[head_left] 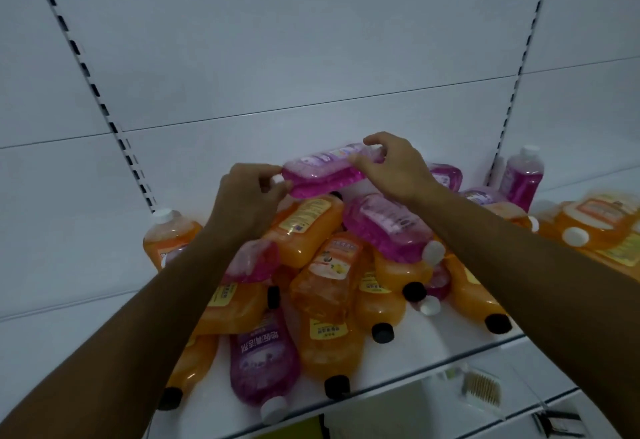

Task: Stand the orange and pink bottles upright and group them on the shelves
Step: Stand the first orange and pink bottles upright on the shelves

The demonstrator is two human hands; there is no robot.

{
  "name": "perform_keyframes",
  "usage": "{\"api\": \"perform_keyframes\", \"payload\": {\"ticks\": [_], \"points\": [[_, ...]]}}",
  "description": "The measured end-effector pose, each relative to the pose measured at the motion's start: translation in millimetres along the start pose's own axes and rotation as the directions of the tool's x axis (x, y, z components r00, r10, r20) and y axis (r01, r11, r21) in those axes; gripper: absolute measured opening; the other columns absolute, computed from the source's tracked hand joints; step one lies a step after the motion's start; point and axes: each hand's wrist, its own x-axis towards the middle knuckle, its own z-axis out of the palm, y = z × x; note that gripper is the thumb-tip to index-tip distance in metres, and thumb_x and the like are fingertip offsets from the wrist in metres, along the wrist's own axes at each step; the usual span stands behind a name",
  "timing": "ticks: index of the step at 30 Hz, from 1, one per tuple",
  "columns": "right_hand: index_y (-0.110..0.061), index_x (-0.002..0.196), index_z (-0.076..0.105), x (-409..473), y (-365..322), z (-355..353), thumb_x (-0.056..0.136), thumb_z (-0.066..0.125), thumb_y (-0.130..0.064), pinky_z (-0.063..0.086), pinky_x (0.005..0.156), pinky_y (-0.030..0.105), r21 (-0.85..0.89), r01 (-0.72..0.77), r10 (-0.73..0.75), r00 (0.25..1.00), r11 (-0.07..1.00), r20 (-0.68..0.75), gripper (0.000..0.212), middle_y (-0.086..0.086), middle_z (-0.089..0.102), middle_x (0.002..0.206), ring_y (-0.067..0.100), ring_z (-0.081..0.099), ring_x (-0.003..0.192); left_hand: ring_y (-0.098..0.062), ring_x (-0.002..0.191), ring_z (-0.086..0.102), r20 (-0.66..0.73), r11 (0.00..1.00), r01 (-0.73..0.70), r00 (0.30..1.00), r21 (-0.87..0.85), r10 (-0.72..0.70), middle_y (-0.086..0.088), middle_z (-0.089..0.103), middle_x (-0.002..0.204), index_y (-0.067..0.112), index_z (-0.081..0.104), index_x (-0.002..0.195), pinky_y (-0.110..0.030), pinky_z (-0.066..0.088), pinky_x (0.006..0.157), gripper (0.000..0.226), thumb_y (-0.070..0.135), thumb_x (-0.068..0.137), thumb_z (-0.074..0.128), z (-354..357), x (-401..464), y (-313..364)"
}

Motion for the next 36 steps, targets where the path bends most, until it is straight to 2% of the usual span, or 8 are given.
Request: {"api": "perform_keyframes", "payload": {"ticks": [3,6,9,15,20,24,32,36], "points": [[-0.015,0.134,0.051,-6,3,-31,0.088,0.064,-0.032,0.041,0.091,0.023,0.044,0.034,-0.031,0.996,0.998,-0.080,0.051,0.003,0.056,0.133,0.018,0.053,0.117,-0.015,0.067,0.063,-0.043,0.993,-0.052,0.998,-0.104,0.048,-0.004,0.067,0.074,0.007,0.068,0.115,-0.027,0.051,0.064,0.027,0.021,0.092,0.063,6,8,27],[-0.018,0.141,0.043,-21,15,-73,0.080,0.070,-0.017,0.045,0.090,0.025,0.002,0.047,-0.046,0.995,0.999,-0.085,0.067,0.006,0.052,0.135,0.021,0.056,0.114,-0.022,0.074,0.068,-0.062,0.968,-0.120,0.992,-0.219,0.109,-0.006,0.070,0.076,0.009,0.072,0.104,-0.045,0.058,0.073,0.021,0.023,0.093,0.060,21,19,58],[-0.019,0.141,0.041,-46,35,-116,0.075,0.080,-0.024,0.049,0.091,0.034,-0.150,0.032,-0.055,0.987,0.988,-0.151,0.076,0.008,0.051,0.132,0.025,0.059,0.107,-0.020,0.072,0.068,-0.040,0.927,-0.169,0.985,-0.336,0.165,-0.001,0.070,0.075,0.019,0.072,0.091,-0.046,0.058,0.073,0.016,0.028,0.093,0.058,42,34,99],[-0.014,0.119,0.062,-100,77,-193,0.073,0.079,-0.039,0.045,0.080,0.026,-0.344,-0.165,0.053,0.948,0.924,-0.313,0.055,-0.003,0.059,0.103,0.012,0.053,0.087,-0.012,0.074,0.064,0.088,0.831,-0.238,0.942,-0.502,0.323,0.004,0.068,0.077,0.017,0.072,0.094,-0.032,0.053,0.073,0.027,0.039,0.094,0.057,100,43,184],[-0.018,0.111,0.067,-136,127,-243,0.078,0.074,-0.043,0.049,0.069,0.019,-0.187,-0.272,0.199,0.920,0.944,-0.337,0.042,-0.004,0.069,0.097,0.003,0.060,0.072,0.001,0.072,0.058,0.175,0.740,-0.245,0.881,-0.627,0.440,0.006,0.070,0.089,0.017,0.073,0.101,-0.019,0.044,0.071,0.019,0.029,0.087,0.068,159,51,256],[-0.016,0.113,0.065,-148,170,-283,0.086,0.066,-0.038,0.056,0.066,0.026,-0.003,-0.286,0.272,0.914,0.958,-0.301,0.035,-0.001,0.070,0.098,0.013,0.067,0.075,-0.013,0.084,0.063,0.179,0.654,-0.246,0.840,-0.715,0.512,-0.005,0.072,0.100,0.020,0.072,0.104,-0.033,0.052,0.083,0.018,0.023,0.087,0.070,210,52,312],[-0.017,0.115,0.061,-125,275,-373,0.094,0.059,-0.026,0.058,0.072,0.028,0.239,-0.283,0.329,0.926,0.929,-0.185,0.023,0.006,0.069,0.103,0.017,0.069,0.083,-0.025,0.111,0.059,0.351,0.661,-0.112,0.775,-0.742,0.525,-0.003,0.058,0.127,0.021,0.053,0.137,-0.042,0.054,0.090,0.059,0.015,0.082,0.074,319,70,419],[-0.018,0.116,0.060,-106,329,-414,0.094,0.059,-0.029,0.057,0.073,0.026,0.267,-0.307,0.359,0.917,0.914,-0.174,0.025,0.002,0.068,0.103,0.015,0.069,0.085,-0.020,0.112,0.055,0.401,0.668,-0.113,0.722,-0.735,0.563,0.002,0.049,0.129,0.030,0.040,0.142,-0.028,0.057,0.078,0.074,0.013,0.079,0.076,379,83,466]]}}
